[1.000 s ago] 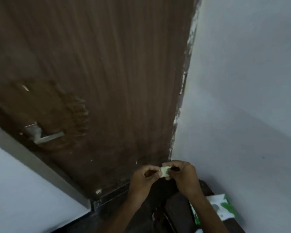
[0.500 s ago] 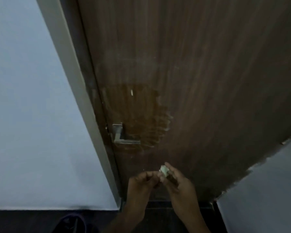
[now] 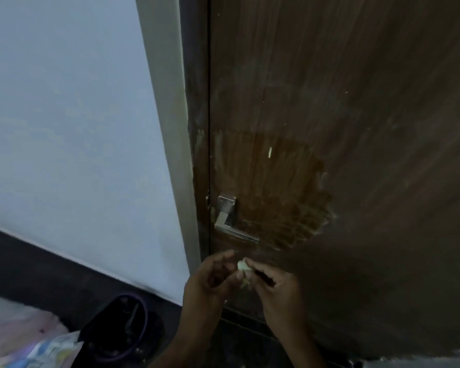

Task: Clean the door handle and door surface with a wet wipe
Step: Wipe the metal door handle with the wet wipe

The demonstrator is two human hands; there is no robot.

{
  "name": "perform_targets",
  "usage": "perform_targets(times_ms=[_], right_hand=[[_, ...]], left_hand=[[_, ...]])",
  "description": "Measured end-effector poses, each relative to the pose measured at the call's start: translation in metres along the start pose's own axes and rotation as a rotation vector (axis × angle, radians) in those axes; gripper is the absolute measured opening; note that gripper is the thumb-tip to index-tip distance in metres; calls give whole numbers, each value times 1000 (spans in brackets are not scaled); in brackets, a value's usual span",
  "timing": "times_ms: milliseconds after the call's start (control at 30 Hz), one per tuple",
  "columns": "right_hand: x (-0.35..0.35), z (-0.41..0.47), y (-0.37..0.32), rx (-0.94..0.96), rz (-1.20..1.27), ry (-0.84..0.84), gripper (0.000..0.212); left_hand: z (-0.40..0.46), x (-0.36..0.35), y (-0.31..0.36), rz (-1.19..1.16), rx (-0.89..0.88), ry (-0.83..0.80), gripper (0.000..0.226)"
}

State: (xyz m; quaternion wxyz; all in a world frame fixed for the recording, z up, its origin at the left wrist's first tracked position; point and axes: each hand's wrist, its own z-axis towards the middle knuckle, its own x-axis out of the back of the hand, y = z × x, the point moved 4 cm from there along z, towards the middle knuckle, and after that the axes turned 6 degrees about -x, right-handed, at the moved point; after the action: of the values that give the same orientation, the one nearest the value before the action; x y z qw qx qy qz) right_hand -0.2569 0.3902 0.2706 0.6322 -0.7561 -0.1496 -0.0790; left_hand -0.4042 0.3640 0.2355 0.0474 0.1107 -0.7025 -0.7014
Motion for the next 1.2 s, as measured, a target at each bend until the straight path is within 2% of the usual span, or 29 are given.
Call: perform_targets(times_ms=[133, 267, 433, 600, 700, 900, 1033, 1200], right_hand=[[3, 25, -13, 61, 7, -15, 25], [-3, 40, -26, 153, -52, -80, 20], [-18, 49, -30, 189, -122, -213, 39], [-22, 64, -33, 176, -182, -102, 38], [-26, 71, -32, 151, -240, -62, 34], [-27, 84, -39, 226, -410, 150, 28], [-46, 87, -47, 303, -590, 186, 29], [-78, 90, -55, 381, -816, 232, 32]], left_hand=[[12, -3, 16, 98, -121, 76, 24], [20, -1, 21, 8, -77, 241, 17], [31, 7, 17, -74, -50, 370, 16], [46, 11, 13, -12, -44, 350, 13], [56, 16, 11, 103, -67, 318, 11], [71, 27, 5, 233, -119, 331, 9], [82, 34, -2, 305, -139, 345, 22], [87, 42, -6, 334, -165, 368, 18]])
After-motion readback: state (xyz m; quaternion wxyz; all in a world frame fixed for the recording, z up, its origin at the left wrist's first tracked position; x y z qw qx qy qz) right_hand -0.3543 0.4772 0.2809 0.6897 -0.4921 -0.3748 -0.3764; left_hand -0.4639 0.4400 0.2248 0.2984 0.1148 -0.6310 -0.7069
